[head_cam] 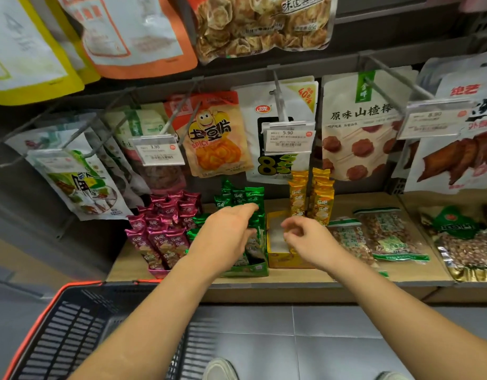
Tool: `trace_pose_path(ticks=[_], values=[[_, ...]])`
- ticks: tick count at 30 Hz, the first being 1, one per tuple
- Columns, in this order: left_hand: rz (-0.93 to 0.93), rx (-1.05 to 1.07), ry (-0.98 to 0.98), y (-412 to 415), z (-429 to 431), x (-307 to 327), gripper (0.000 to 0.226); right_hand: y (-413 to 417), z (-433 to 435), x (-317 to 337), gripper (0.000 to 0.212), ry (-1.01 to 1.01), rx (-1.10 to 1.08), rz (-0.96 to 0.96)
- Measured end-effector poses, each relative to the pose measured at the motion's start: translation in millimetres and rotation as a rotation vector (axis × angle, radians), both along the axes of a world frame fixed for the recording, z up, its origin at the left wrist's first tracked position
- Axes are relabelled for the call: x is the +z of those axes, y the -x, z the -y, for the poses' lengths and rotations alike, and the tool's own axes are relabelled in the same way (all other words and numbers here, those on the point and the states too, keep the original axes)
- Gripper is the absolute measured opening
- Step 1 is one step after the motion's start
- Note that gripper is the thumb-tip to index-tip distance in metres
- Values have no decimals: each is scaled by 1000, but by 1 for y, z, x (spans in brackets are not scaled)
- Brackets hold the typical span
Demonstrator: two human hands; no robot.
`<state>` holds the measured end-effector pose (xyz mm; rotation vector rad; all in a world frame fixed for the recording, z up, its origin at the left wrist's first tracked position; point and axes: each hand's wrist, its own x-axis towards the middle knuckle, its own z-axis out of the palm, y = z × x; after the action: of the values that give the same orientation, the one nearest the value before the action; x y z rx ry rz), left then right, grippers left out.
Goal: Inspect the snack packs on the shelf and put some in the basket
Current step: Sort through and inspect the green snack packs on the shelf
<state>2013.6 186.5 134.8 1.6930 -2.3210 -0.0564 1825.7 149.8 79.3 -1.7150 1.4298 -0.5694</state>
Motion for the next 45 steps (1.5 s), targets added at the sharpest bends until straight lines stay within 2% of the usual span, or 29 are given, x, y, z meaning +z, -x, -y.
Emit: trace_pose_path(ticks=[2,7,11,19,26,32,35,38,40,43,45], values=[[-15,10,-5,-2,1,0,43,-14,12,-4,28,-1,-43,75],[23,33,36,-9,1,0,31,-42,33,-10,39,51,-60,81],[31,9,51,-10,0,0,29,-52,45,-13,43,55,4,-56],[67,-12,76,-11,1,0,26,-58,41,-19,32,161,27,-245],[139,-18,78,-9,0,-4,27,-47,35,-24,25,81,-8,-116],[151,-26,-2,-4,-3,-19,23,-42,17,-21,26,217,45,-63],[186,12,-83,-2,-3,-30,27,-43,13,-8,30,306,-17,24],[292,13,-59,1,-3,-41,29,-37,9,15,34,427,-94,146],[345,57,-54,2,-4,-46,35,-32,1,28,32,483,-112,209],[405,60,-122,0,-3,-48,57,-22,-18,45,31,543,-104,266],[322,68,-162,-2,-1,-42,63,-13,-29,60,32,582,-102,277]])
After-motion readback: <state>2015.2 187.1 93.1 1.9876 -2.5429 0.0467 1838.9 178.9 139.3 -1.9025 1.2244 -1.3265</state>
